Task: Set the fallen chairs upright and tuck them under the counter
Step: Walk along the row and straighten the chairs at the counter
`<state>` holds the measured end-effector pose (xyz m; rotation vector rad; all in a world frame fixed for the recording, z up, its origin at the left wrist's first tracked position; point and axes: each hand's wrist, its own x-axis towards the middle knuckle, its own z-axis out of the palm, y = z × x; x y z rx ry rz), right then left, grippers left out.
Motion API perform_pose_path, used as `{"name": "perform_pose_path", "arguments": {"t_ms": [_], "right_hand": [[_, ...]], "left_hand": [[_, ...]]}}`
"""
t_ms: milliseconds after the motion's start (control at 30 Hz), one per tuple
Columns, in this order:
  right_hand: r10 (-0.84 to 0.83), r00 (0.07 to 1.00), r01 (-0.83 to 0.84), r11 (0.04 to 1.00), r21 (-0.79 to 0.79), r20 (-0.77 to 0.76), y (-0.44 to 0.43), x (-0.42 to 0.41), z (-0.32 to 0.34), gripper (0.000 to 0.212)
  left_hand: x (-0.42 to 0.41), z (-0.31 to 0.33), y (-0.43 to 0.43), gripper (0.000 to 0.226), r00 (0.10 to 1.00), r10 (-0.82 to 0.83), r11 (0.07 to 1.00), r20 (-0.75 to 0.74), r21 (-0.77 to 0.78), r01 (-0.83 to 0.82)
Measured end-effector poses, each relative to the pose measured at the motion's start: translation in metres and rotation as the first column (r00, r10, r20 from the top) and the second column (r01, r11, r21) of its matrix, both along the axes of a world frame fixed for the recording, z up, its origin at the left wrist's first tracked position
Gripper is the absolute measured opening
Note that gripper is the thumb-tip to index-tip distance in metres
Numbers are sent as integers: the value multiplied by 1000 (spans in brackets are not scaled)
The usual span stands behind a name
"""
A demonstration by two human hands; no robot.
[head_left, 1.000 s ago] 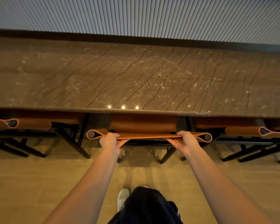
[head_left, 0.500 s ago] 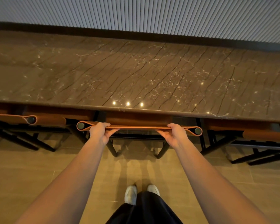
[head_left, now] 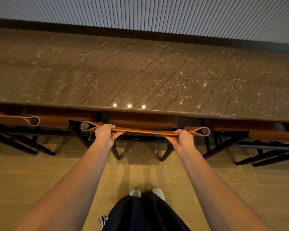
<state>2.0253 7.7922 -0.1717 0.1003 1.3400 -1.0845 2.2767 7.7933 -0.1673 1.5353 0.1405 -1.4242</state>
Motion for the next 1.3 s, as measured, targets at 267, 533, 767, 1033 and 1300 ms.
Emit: {"name": "perform_pose_path", "arguments": {"t_ms": [267,533,767,1033,1300], "right_hand": [[-50,998,50,999,-6,-26,14,-11,-8,22],[-25,999,25,1000,-14,23,-3,-13,-11,20],[11,999,-11,1000,-4,-34,-20,-33,-9,16],[172,969,-176,984,-7,-176,-12,-33,-6,29],[261,935,-291,951,-100,-243,45,-65,21,49]], "left_hand": [[-9,-3,7,27,999,-32,999,-15,-16,32],[-3,-5,-11,30,999,5,1000,-36,-26,-6],[-22,-6,-16,34,996,17,999,-82,-25,-20],[-22,-8,-16,44,998,-2,1000,-69,-21,1],[-74,19,16,43,981,-185,972,-66,-157,173]]}}
